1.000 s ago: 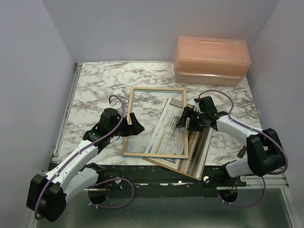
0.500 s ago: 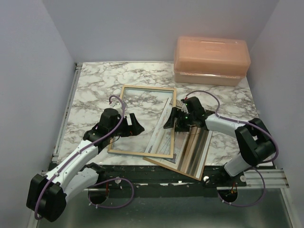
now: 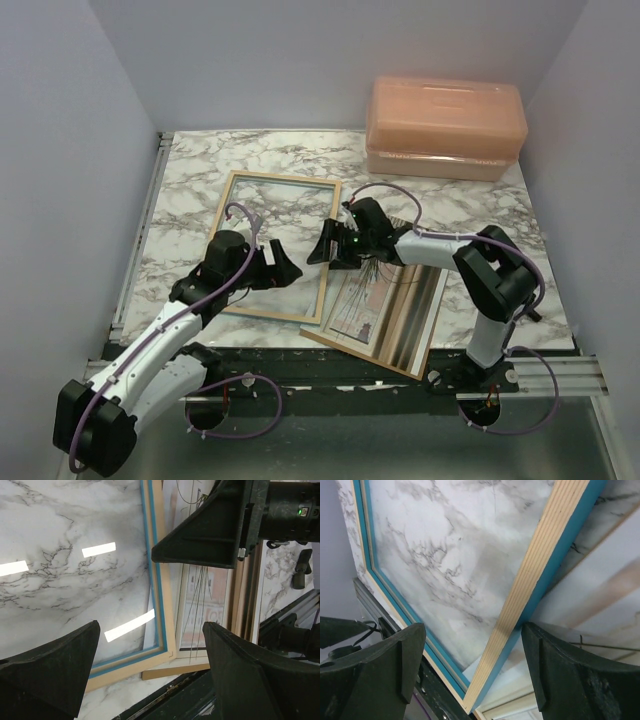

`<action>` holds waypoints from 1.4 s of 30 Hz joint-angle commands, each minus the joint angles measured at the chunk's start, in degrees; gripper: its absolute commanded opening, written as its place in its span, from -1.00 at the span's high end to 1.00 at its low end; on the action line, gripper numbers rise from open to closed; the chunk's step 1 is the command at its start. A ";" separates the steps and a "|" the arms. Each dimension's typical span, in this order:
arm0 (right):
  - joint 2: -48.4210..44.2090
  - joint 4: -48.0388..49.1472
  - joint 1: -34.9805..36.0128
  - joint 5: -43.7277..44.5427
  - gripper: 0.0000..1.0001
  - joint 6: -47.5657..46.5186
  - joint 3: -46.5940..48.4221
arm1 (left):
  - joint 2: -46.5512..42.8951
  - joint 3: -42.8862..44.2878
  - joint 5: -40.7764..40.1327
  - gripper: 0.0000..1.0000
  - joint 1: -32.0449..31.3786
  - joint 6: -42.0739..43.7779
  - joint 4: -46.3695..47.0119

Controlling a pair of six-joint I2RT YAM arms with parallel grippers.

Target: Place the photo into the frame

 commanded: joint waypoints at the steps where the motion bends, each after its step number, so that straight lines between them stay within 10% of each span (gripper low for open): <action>1: 2.29 3.63 1.31 -1.37 -0.70 0.58 3.59 | -2.83 0.40 -0.79 -0.76 -0.27 0.54 -1.37; 17: -13.56 -6.36 -3.79 5.40 -0.86 -2.66 -6.25 | -0.58 0.85 2.34 -0.77 -3.03 -0.49 1.11; 33: -36.36 -23.69 -28.09 9.97 -0.86 -5.56 -19.30 | 18.30 11.58 -2.34 -0.76 -19.44 -2.07 0.16; 42: -30.51 -23.09 -43.75 8.72 -0.93 -7.40 -18.06 | 37.12 27.50 -7.90 -0.62 -30.89 -1.58 -6.72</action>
